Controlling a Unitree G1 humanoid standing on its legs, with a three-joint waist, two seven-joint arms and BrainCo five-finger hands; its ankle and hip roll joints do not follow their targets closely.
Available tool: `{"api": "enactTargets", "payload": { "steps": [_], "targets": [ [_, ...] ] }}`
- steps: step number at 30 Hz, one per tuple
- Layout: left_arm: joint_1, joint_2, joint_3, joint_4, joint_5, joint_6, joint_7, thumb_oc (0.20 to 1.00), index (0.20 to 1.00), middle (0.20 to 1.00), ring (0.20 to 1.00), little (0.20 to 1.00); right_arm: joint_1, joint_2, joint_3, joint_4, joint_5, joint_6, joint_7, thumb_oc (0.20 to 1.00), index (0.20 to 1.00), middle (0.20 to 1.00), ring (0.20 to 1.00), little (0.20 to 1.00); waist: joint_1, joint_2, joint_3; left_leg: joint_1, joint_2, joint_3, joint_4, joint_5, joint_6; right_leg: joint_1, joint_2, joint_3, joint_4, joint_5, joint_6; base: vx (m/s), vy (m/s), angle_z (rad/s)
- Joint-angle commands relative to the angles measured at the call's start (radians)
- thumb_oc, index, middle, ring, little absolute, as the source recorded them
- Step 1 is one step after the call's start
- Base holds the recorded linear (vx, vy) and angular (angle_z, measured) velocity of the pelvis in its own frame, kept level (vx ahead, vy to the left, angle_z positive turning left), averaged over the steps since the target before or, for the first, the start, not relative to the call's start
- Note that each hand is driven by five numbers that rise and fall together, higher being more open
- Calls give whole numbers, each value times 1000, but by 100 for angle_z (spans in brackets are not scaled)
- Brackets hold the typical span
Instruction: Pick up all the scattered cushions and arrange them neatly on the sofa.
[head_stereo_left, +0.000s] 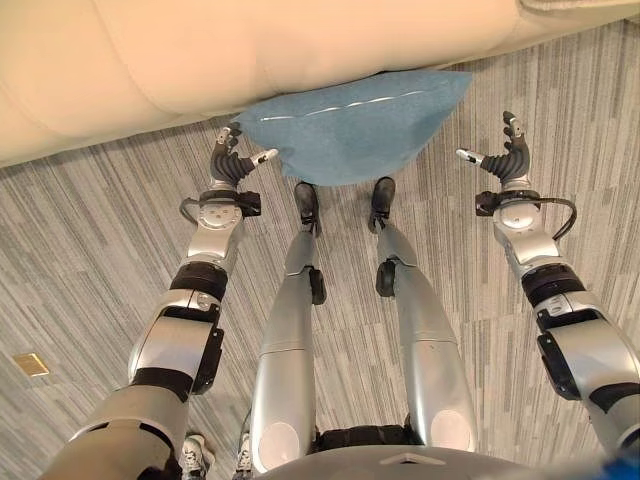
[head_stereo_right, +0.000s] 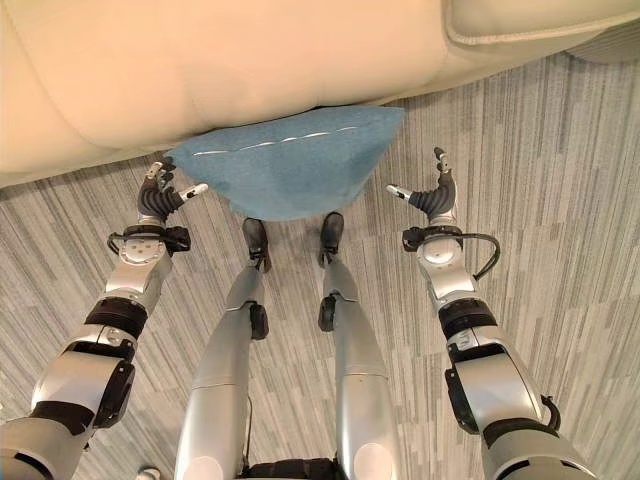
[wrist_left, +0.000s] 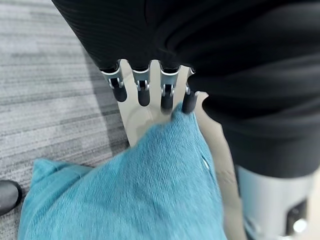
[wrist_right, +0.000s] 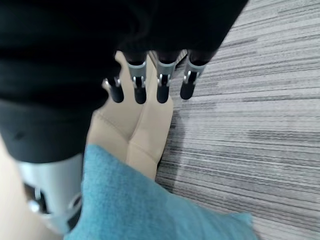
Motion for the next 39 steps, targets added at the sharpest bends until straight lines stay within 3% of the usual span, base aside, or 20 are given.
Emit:
{"api": "enactTargets", "payload": {
  "steps": [1,7,13,16,23,31,34,39],
  "targets": [
    [68,-7,28,-23,-25,-21,25,1000,1000,1000,1000,1000,53,-72,14,-21,36,-33,-44,1000,1000,1000,1000,1000,-20,37,-33,-83,22,-74,121,-130,-58,-12,-68,73,109,-42,95,45,-31,16],
    [100,-44,19,-120,-30,-14,37,1000,1000,1000,1000,1000,44,-105,24,-16,38,-33,-58,1000,1000,1000,1000,1000,-10,57,-33,-156,13,-80,146,-136,-54,-92,-63,81,136,-45,94,42,-36,7],
    [115,-45,11,-89,-15,-4,44,1000,1000,1000,1000,1000,53,-112,24,-19,46,-41,-59,1000,1000,1000,1000,1000,-12,59,-33,-215,15,-90,188,-143,-50,-142,-60,87,166,-50,90,19,-46,-1],
    [125,-51,61,-64,-25,-18,114,1000,1000,1000,1000,1000,31,-102,35,-26,42,-39,-76,1000,1000,1000,1000,1000,-6,67,-33,-298,15,-104,245,-160,-42,-219,-58,91,222,-59,91,16,-36,-1],
    [116,-47,40,-46,-11,-14,115,1000,1000,1000,1000,1000,7,-103,42,-58,44,-48,-84,1000,1000,1000,1000,1000,-4,70,-33,-337,14,-111,269,-166,-36,-264,-53,99,253,-72,84,6,-4,0],
    [-167,16,-50,-62,-40,-18,112,1000,1000,1000,1000,1000,-227,-74,139,-15,108,-41,-71,1000,1000,1000,1000,1000,-15,64,-33,-486,13,-134,385,-195,-27,-390,-41,106,337,-82,85,7,-2,-4],
    [-291,-24,-121,-89,-33,-18,120,1000,1000,1000,1000,1000,-380,-45,249,8,94,-34,-65,1000,1000,1000,1000,1000,-7,69,-33,-515,6,-140,401,-195,-25,-414,-35,102,351,-91,80,0,0,0],
    [-366,-122,-144,-95,-59,-30,148,1000,1000,1000,1000,1000,-469,67,275,-13,121,-45,-74,1000,1000,1000,1000,1000,-2,73,-33,-522,3,-143,399,-194,-25,-422,-32,95,353,-97,77,0,0,0]
  ]
}}
